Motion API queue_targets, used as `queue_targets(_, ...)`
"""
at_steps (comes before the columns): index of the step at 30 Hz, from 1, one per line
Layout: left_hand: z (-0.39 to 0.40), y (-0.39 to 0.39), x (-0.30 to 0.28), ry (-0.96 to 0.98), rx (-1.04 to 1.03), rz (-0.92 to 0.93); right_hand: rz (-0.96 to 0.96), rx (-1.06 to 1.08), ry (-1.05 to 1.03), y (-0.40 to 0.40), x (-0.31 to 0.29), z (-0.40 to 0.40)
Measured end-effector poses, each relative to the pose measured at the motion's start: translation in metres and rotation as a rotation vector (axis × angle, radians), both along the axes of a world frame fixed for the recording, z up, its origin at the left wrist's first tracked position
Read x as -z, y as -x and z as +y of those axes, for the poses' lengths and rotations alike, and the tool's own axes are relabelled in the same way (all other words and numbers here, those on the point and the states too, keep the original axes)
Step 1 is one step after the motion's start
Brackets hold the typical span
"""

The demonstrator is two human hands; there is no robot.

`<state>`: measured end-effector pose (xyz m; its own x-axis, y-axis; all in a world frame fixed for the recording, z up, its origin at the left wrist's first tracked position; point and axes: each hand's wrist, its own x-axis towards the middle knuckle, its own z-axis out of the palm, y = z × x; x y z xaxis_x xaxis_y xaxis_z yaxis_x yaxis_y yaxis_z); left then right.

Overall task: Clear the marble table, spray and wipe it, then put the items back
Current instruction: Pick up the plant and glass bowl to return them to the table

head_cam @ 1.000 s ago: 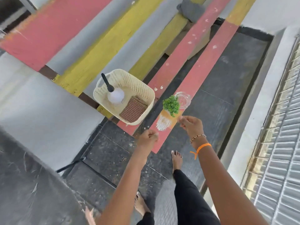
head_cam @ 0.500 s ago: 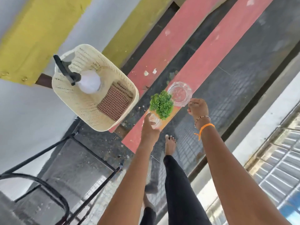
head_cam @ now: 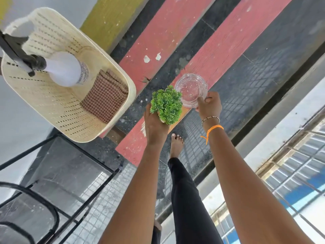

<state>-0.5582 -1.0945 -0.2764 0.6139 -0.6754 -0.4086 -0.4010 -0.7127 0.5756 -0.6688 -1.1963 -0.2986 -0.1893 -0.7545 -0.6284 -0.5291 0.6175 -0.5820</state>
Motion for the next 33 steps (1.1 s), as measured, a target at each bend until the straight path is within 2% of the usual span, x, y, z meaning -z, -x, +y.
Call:
queue_targets(5,0.003,0.000,0.001,0.006,-0.047,0.018,-0.049,0.006,-0.019,0.000,-0.006,0.007)
queue_targets(11,0.019,-0.008,-0.026,0.061,-0.097,0.043,-0.079,0.006,-0.017,-0.006,-0.035,0.019)
queue_targets(16,0.049,-0.016,-0.065,0.046,-0.270,0.114,-0.148,-0.040,-0.014,-0.013,-0.070,0.046)
queue_targets(21,0.106,-0.023,-0.127,0.158,-0.327,0.092,-0.208,-0.126,0.021,-0.031,-0.126,0.100)
queue_targets(26,0.175,-0.027,-0.177,0.233,-0.516,0.149,-0.321,-0.179,0.049,-0.052,-0.177,0.165)
queue_targets(33,0.287,-0.047,-0.225,0.440,-0.715,0.158,-0.414,-0.293,0.102,-0.088,-0.229,0.268)
